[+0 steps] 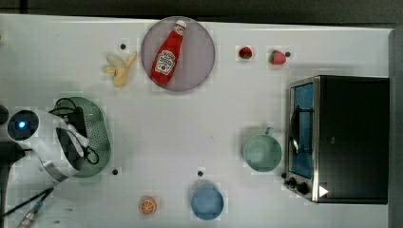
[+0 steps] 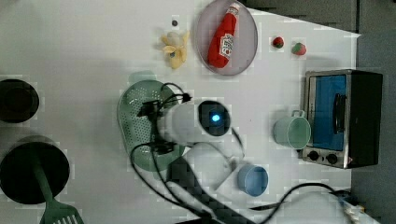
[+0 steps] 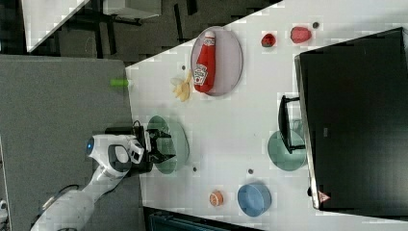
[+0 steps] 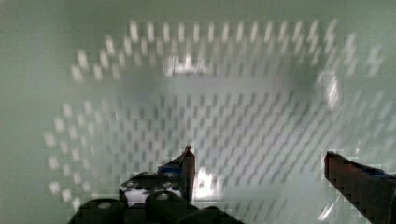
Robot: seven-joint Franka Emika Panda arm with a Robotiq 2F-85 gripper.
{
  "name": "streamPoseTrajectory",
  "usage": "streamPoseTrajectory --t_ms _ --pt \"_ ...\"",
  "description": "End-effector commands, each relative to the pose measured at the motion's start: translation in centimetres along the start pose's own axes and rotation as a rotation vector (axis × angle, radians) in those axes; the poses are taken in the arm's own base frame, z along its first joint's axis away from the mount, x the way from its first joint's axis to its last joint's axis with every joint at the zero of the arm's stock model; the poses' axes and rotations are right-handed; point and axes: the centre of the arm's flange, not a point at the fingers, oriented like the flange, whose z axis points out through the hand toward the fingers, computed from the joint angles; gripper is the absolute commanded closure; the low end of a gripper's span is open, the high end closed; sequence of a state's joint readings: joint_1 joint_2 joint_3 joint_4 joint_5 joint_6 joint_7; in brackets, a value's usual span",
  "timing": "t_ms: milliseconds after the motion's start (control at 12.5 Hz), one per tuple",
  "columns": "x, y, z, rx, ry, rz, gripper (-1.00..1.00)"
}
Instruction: Drag strainer right to left.
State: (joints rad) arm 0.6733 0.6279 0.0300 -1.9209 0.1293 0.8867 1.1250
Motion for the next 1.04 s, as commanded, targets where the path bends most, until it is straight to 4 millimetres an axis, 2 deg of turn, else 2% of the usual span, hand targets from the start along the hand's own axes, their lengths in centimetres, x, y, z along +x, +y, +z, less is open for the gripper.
streamPoseTrajectory --t_ms 80,320,480,560,720,800,880,960,1040 --pt "9.7 -4.2 -17.5 0.189 -0.007 -0.121 -1.0" --pt "20.3 -2.4 -27.6 0.196 0.024 -0.264 -1.0" --pt "28.3 0.3 -33.0 0.201 0.027 -0.307 -1.0" --pt "32.5 2.2 -35.1 0.19 0.029 -0.324 -1.0" --pt "40.1 6.3 -38.0 0.167 0.049 -0.391 -1.0" --pt "43.1 8.2 -39.0 0.158 0.064 -0.429 -1.0" --pt "45.2 9.7 -39.8 0.157 0.071 -0.457 -1.0" --pt "46.3 10.9 -40.4 0.153 0.07 -0.464 -1.0" --pt "46.6 11.8 -40.9 0.142 0.063 -0.464 -1.0"
